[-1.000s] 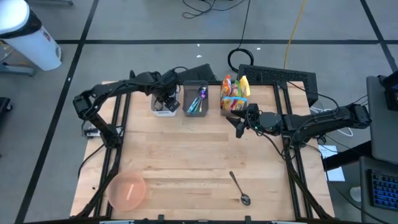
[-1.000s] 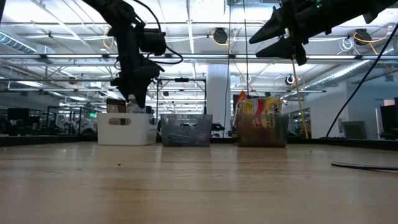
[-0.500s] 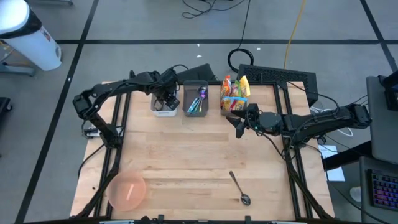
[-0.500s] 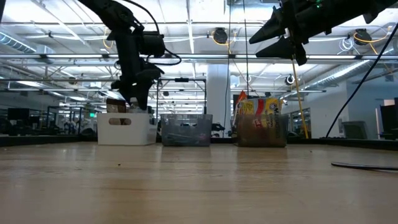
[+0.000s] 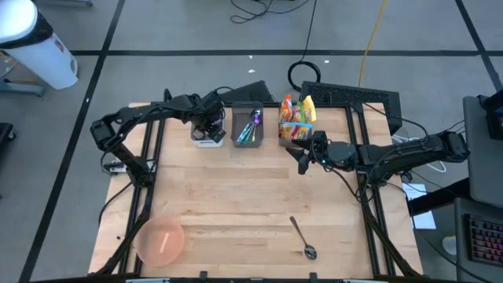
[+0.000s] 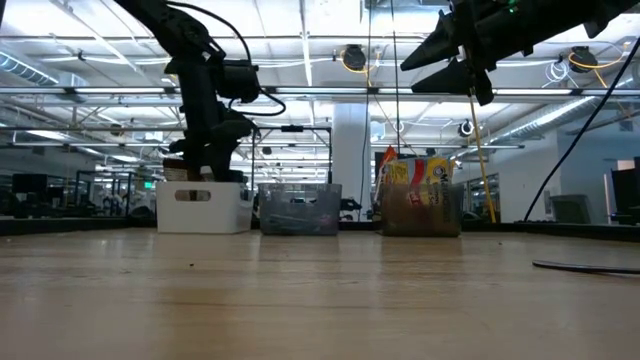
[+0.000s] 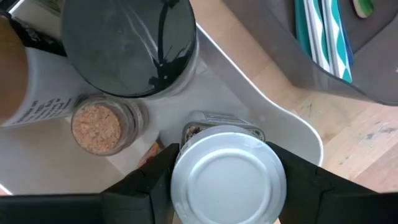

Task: Pick & Place Food Item
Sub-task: Put the white seasoning bottle into the white bin, then put the black spoon into the left black bin

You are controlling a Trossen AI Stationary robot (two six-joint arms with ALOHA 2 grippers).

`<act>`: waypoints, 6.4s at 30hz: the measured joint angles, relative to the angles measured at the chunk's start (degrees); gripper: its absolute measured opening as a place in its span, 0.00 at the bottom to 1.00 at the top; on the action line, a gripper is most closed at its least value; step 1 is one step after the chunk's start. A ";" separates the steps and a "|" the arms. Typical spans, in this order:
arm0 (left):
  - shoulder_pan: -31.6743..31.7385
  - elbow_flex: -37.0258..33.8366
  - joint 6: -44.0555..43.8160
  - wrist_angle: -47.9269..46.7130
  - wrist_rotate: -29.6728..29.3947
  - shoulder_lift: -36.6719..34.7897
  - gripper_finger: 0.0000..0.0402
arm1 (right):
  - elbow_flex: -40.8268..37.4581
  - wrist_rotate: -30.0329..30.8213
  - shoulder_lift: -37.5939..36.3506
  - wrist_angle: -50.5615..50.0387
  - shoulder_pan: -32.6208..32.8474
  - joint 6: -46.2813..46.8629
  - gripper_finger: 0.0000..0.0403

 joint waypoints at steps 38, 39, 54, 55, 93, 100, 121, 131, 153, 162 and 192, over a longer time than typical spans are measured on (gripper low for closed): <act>0.00 7.23 0.69 -4.44 0.21 0.44 0.74 | 0.00 -0.07 0.00 -0.60 0.00 0.15 0.52; 0.00 8.47 1.15 -5.33 0.19 0.42 0.74 | 0.00 -0.07 0.00 -0.60 -0.01 0.15 0.52; -1.22 40.76 5.95 -26.78 8.37 -2.52 0.74 | 0.00 -0.07 0.00 -0.57 0.00 0.11 0.52; -1.62 42.27 6.67 -25.59 10.85 -3.68 0.74 | 0.00 -0.07 0.01 -0.57 0.01 0.10 0.52; -38.08 -8.63 -15.77 47.75 10.73 -20.80 0.74 | -0.04 -26.27 2.74 -1.27 1.06 16.70 0.52; -40.61 -8.84 -17.79 49.83 10.80 -17.31 0.74 | -0.04 -33.03 2.59 -2.20 8.63 25.22 0.52; -42.58 -8.82 -24.31 61.24 -1.60 -16.63 0.74 | 21.52 -21.52 2.95 -20.83 39.17 34.27 0.52; -52.87 -8.82 -32.24 64.36 -10.62 -16.61 0.74 | 27.02 -5.82 15.50 -23.00 55.30 34.68 0.52; -61.84 -8.82 -35.18 64.90 -25.59 -16.61 0.74 | 26.91 -10.48 38.97 -29.66 54.70 66.34 0.52; -62.23 -8.82 -34.71 63.64 -27.55 -16.61 0.74 | 26.72 -13.54 39.80 -32.73 54.54 75.18 0.52; -62.23 -8.82 -35.02 63.01 -28.20 -16.61 0.74 | 8.61 -11.71 39.59 -6.51 54.41 84.19 0.35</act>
